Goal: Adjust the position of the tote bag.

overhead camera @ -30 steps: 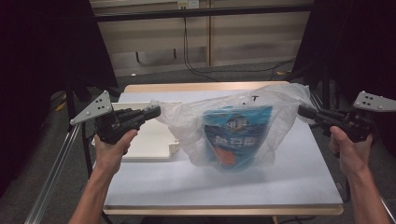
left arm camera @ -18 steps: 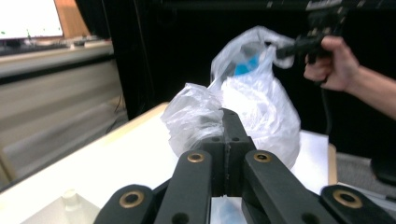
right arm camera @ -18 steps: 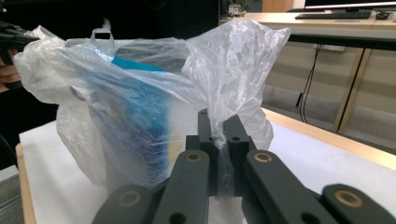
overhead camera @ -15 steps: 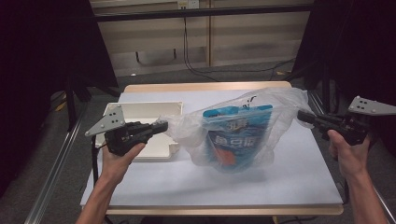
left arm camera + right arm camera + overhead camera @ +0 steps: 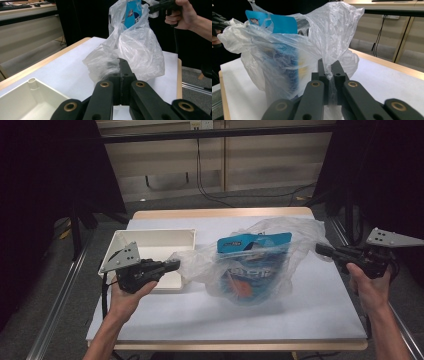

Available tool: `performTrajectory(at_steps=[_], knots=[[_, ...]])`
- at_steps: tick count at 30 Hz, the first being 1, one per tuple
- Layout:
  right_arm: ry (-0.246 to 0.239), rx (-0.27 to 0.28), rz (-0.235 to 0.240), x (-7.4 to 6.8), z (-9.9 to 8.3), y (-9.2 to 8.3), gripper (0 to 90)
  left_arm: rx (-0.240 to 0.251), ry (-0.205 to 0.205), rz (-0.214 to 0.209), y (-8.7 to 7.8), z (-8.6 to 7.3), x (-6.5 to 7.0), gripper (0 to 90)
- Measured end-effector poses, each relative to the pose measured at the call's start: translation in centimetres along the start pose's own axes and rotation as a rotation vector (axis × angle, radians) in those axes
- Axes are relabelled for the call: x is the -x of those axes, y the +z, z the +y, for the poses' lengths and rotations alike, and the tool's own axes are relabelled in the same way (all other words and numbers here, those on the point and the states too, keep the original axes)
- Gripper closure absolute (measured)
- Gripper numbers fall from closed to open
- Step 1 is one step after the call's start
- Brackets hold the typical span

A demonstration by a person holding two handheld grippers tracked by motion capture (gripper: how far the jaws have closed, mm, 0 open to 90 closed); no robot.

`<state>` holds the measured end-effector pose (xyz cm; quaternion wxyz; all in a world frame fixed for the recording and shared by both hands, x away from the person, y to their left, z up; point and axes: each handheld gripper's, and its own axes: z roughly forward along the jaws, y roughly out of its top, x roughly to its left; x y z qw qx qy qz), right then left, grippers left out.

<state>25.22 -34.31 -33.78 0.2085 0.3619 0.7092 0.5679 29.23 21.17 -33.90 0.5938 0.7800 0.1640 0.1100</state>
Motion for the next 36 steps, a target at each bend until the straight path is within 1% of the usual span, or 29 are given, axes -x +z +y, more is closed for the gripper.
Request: performTrajectory(at_steps=[4,6,7,10,12,13,15,16,17,18,19,21,22,23,24,25,30,32,33,36], knots=[[0.011,-0.023,-0.015,0.4,-0.5,0.2,89.2,-0.017,0.004,0.003,-0.2,-0.4,0.1,90.0],[0.019,-0.036,-0.016,0.5,-0.9,0.5,89.2,-0.026,0.002,-0.001,0.0,-0.6,0.4,90.0],[0.019,-0.041,-0.015,0.5,-1.1,0.6,89.2,-0.03,0.004,-0.011,0.1,-0.8,0.4,90.0],[0.024,-0.051,-0.02,0.6,-1.6,0.8,89.2,-0.044,0.002,-0.01,0.4,-1.1,0.5,90.0],[0.032,-0.054,-0.014,0.7,-2.1,0.9,89.2,-0.068,0.007,-0.004,0.6,-1.6,0.5,90.0],[0.036,-0.058,-0.015,0.7,-2.3,0.9,89.2,-0.074,0.003,-0.01,0.8,-1.9,0.5,90.0],[0.033,-0.057,-0.007,0.6,-2.9,0.9,89.2,-0.081,0.0,-0.01,0.9,-2.3,0.5,90.0],[0.04,-0.058,-0.004,0.5,-3.2,0.8,89.2,-0.086,-0.005,-0.013,0.9,-2.5,0.5,90.0],[0.037,-0.057,-0.001,0.4,-3.4,0.8,89.2,-0.096,-0.006,-0.009,0.9,-2.7,0.5,90.0],[0.039,-0.057,0.004,0.4,-3.5,0.7,89.2,-0.095,-0.006,-0.016,0.9,-2.8,0.5,90.0],[0.039,-0.062,0.002,0.3,-3.7,0.7,89.2,-0.1,-0.002,-0.013,0.8,-2.9,0.5,90.0],[0.036,-0.064,0.008,0.1,-3.8,0.6,89.2,-0.095,-0.01,-0.015,0.5,-2.9,0.5,90.0],[0.039,-0.066,0.012,0.0,-3.9,0.6,89.2,-0.093,-0.005,-0.011,0.4,-2.9,0.5,90.0],[0.03,-0.066,0.017,-0.1,-4.0,0.5,89.2,-0.09,-0.008,-0.012,0.3,-2.9,0.6,90.0],[0.034,-0.067,0.018,-0.2,-4.1,0.6,89.2,-0.098,-0.001,-0.007,0.1,-3.0,0.6,90.0],[0.029,-0.068,0.024,-0.3,-4.2,0.6,89.2,-0.098,-0.005,-0.01,0.0,-3.2,0.7,90.0],[0.046,-0.082,0.03,-0.4,-5.0,1.1,89.2,-0.124,-0.01,0.005,0.0,-4.0,0.6,90.0],[0.037,-0.104,0.029,-0.4,-5.2,1.4,89.2,-0.133,-0.014,0.005,0.2,-4.2,0.6,90.0],[0.042,-0.105,0.029,-0.4,-5.2,1.5,89.2,-0.136,-0.012,-0.001,0.3,-4.3,0.6,90.0],[0.045,-0.101,0.035,-0.5,-5.4,1.4,89.2,-0.156,-0.009,-0.001,0.4,-4.7,0.7,90.0]])
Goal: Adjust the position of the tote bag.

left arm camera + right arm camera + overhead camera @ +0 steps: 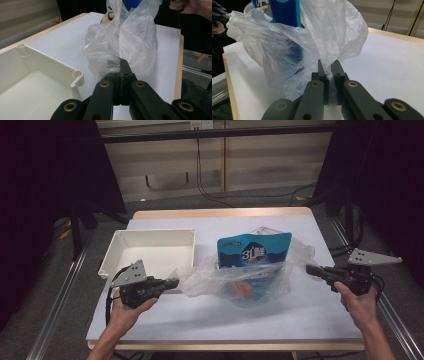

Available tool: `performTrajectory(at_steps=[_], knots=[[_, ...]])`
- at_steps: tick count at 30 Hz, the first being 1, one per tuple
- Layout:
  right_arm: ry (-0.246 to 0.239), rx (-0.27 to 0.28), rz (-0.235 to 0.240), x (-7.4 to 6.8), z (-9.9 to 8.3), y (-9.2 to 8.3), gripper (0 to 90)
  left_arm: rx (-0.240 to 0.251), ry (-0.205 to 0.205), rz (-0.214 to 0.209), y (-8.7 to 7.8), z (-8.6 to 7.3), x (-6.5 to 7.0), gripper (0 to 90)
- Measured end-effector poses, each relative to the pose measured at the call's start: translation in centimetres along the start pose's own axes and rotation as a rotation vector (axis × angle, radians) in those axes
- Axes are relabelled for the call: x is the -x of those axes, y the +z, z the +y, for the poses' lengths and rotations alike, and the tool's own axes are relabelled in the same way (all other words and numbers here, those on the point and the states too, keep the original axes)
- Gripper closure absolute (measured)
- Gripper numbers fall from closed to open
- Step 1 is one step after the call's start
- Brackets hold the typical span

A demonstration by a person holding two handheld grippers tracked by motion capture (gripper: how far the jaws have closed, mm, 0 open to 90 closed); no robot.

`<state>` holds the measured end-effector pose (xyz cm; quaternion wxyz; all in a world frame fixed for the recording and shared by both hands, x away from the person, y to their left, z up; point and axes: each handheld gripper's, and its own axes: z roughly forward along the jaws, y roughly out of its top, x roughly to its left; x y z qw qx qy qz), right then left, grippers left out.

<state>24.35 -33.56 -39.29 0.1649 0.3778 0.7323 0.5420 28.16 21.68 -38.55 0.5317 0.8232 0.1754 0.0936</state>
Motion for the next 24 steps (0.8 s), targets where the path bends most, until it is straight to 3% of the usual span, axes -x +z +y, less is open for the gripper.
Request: performTrajectory(at_steps=[6,9,14,17,24], knots=[[0.032,0.01,0.022,0.1,-0.8,0.0,89.2,-0.025,-0.012,-0.014,0.5,-0.8,0.0,90.0],[0.012,-0.025,0.007,-0.2,-1.0,0.3,89.3,-0.039,-0.005,-0.01,0.6,-1.0,0.0,90.0],[0.042,-0.039,0.015,0.4,-1.8,0.5,89.3,-0.05,-0.009,-0.005,0.6,-1.3,0.0,90.0],[0.04,-0.059,0.007,0.5,-2.1,0.7,89.3,-0.082,0.005,-0.003,1.1,-1.4,0.1,90.0],[0.037,-0.11,-0.002,0.5,-3.1,1.2,89.3,-0.112,-0.011,-0.007,1.3,-2.1,0.1,90.0]])
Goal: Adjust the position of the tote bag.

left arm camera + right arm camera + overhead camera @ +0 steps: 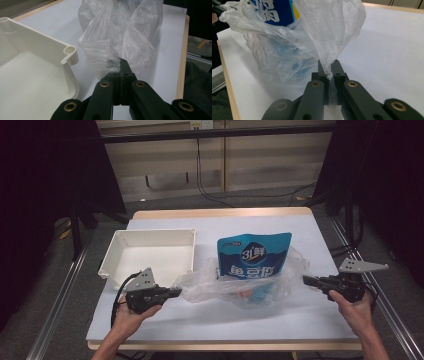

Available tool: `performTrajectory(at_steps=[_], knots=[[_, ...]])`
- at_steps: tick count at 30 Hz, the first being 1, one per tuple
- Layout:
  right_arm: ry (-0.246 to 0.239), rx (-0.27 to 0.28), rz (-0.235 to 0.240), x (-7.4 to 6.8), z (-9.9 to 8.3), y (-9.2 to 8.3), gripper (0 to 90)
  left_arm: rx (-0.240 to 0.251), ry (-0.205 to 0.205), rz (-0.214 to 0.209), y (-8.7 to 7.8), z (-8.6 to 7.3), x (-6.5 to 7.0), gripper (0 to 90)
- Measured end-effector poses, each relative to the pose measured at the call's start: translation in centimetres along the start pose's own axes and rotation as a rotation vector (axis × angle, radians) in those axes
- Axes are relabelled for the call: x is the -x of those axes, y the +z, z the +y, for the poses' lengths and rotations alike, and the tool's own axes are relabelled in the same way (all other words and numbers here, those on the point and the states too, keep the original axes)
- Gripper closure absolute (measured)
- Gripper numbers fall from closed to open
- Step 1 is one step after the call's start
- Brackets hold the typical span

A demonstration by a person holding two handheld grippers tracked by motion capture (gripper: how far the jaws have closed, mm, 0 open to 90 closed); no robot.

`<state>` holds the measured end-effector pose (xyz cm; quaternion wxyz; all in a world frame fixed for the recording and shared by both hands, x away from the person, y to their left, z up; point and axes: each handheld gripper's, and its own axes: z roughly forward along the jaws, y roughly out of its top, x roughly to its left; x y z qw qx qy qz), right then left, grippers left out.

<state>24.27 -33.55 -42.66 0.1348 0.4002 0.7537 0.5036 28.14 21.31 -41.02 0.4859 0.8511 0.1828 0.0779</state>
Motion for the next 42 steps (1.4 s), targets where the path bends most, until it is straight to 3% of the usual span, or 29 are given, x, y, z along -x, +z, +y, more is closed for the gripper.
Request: performTrajectory(at_steps=[6,13,17,22,30,36,41,42], knots=[[-0.001,-0.02,0.001,-0.1,-0.3,0.2,89.3,0.011,-0.009,0.009,-0.6,-0.3,0.0,90.0],[-0.016,-0.025,0.007,-0.7,-0.4,0.2,89.3,-0.016,-0.014,0.009,-1.0,-1.2,0.6,90.0],[-0.025,-0.075,0.003,-0.7,-0.8,1.2,89.3,-0.057,-0.011,0.016,-0.1,-1.7,0.7,90.0],[-0.029,-0.12,-0.028,-0.1,-1.4,1.8,89.3,-0.097,-0.015,-0.006,1.1,-2.1,0.9,90.0],[-0.005,-0.138,-0.047,0.7,-2.6,1.8,89.4,-0.149,-0.013,-0.026,2.4,-2.4,1.2,90.0],[-0.033,-0.177,-0.053,0.3,-2.8,2.8,89.4,-0.204,-0.026,-0.016,2.9,-3.5,0.7,90.0],[-0.047,-0.224,-0.074,0.3,-3.3,3.3,89.4,-0.259,0.004,-0.039,4.0,-4.0,0.8,90.0],[-0.054,-0.232,-0.078,0.3,-3.5,3.4,89.4,-0.246,-0.01,-0.04,4.0,-4.0,0.8,90.0]])
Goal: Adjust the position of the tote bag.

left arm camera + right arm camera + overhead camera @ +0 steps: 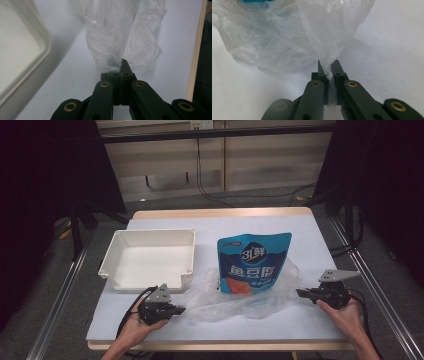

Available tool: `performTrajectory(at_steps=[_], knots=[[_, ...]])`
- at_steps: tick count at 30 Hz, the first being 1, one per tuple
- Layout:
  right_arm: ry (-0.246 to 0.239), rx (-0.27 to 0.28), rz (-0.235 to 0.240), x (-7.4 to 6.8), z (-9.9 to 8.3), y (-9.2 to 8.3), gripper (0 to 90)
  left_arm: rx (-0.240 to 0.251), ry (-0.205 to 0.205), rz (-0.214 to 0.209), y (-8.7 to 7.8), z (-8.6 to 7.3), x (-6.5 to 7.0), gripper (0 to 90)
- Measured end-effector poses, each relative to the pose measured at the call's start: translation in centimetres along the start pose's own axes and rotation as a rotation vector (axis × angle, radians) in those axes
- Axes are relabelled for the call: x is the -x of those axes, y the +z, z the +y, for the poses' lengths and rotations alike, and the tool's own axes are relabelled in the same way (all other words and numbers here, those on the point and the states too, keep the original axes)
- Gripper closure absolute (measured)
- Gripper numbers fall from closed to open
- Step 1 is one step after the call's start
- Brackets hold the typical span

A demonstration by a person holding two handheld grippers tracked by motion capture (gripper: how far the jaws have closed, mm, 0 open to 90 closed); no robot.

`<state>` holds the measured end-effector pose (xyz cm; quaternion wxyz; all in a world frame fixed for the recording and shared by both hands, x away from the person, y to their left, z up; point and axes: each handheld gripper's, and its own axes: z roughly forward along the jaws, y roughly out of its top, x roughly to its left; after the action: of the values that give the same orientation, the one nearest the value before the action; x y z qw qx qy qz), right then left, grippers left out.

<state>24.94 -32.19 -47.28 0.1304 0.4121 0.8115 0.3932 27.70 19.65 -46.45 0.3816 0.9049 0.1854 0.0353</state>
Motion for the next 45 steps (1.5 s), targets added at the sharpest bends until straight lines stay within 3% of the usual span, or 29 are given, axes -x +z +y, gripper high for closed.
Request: performTrajectory(at_steps=[2,7,10,14,18,19,24,28,30,32,36,42,43,45], knots=[[-0.006,-0.015,-0.004,0.1,-0.2,0.2,89.4,0.016,-0.007,-0.009,0.0,-0.1,-0.3,90.0],[-0.023,-0.048,-0.015,-0.3,-0.5,0.9,89.3,-0.018,-0.017,-0.009,0.6,-0.3,-0.4,90.0],[-0.012,-0.034,-0.01,-0.3,-0.7,0.8,89.3,-0.033,-0.013,-0.007,0.9,-0.3,-0.5,90.0],[0.005,-0.017,-0.013,-0.3,-1.0,0.8,89.1,-0.016,-0.044,0.0,0.9,-0.6,-0.5,90.0],[0.011,-0.009,-0.011,-0.2,-1.1,0.6,81.8,-0.007,-0.049,-0.017,0.7,-0.6,-0.6,90.0],[0.012,-0.006,-0.014,-0.2,-1.0,0.5,77.3,0.029,-0.068,-0.021,0.5,-0.6,-0.6,89.7],[0.041,0.092,-0.006,0.0,-0.8,-0.9,61.7,0.104,-0.074,-0.013,-1.1,-0.5,-0.5,82.5],[0.039,0.167,-0.027,-0.3,-0.2,-2.3,49.5,0.187,-0.097,-0.01,-2.4,-0.4,-0.5,73.9],[0.05,0.208,-0.017,-0.6,0.1,-3.0,45.0,0.207,-0.091,-0.005,-2.9,-0.3,-0.4,69.0],[0.047,0.223,-0.017,-0.8,0.4,-3.5,36.6,0.224,-0.09,0.003,-3.3,-0.2,-0.2,65.3],[0.051,0.253,-0.018,-1.1,0.4,-4.4,28.1,0.264,-0.092,0.015,-4.3,0.1,0.0,51.0],[0.032,0.291,-0.023,-1.7,1.1,-5.5,25.7,0.314,-0.09,0.054,-6.1,0.7,0.3,43.6],[0.028,0.3,-0.02,-1.9,1.5,-5.7,27.5,0.325,-0.097,0.063,-6.4,0.9,0.4,43.9],[0.012,0.3,0.003,-2.3,2.2,-6.0,33.8,0.34,-0.081,0.042,-6.8,1.5,0.7,50.5]])
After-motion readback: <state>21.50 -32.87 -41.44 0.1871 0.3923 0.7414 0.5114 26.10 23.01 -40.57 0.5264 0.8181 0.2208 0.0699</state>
